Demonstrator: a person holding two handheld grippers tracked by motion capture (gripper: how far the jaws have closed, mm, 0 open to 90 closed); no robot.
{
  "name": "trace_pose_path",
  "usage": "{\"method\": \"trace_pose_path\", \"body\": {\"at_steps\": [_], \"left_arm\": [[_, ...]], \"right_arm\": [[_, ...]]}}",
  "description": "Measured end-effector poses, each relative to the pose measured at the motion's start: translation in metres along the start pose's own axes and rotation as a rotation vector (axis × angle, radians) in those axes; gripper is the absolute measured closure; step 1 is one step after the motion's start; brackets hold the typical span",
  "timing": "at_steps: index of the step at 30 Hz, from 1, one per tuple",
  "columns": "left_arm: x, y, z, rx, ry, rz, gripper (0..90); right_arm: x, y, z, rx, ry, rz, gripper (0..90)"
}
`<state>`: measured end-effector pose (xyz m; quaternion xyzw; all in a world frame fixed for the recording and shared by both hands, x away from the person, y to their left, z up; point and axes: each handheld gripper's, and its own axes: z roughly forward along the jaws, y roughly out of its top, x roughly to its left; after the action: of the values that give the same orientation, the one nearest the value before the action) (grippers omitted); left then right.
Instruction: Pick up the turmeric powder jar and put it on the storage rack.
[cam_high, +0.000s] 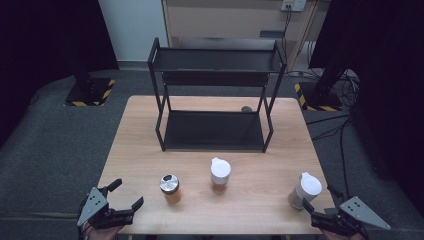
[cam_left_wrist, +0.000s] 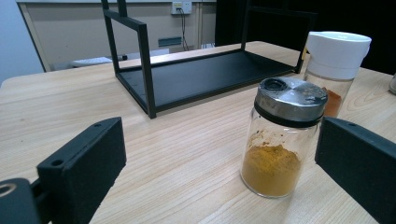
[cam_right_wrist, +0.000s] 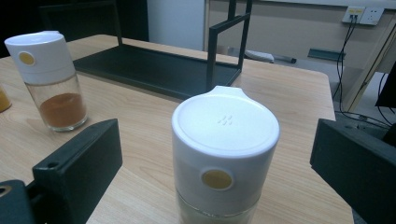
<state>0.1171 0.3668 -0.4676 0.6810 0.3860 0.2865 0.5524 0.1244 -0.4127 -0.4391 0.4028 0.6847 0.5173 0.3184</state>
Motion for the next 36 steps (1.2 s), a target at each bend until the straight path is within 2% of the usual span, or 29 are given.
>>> {"method": "trace_pose_path", "body": {"at_steps": [17,24,28,30,35,36], "left_arm": [[0.001,0.001,0.002,0.011,-0.009,-0.004,0.8],[0.004,0.000,0.001,0.001,-0.014,-0.036,0.7],[0.002,0.002,0.000,-0.005,-0.012,-0.039,0.7],[0.000,0.007,0.002,0.008,-0.002,-0.056,0.7],[-0.002,0.015,0.003,0.014,0.000,-0.059,0.7],[-0.003,0.019,0.004,0.027,0.001,-0.062,0.6]], "right_arm": [[-0.002,-0.002,-0.001,-0.006,0.009,0.002,2.6],[-0.001,-0.001,-0.002,-0.013,0.005,-0.003,2.6],[-0.003,-0.002,-0.002,-0.019,0.010,0.009,2.7],[-0.004,-0.003,-0.002,-0.020,0.013,0.011,2.8],[-0.004,-0.003,-0.002,-0.021,0.015,0.009,2.8],[-0.004,-0.003,-0.002,-0.021,0.014,0.010,2.8]]}}
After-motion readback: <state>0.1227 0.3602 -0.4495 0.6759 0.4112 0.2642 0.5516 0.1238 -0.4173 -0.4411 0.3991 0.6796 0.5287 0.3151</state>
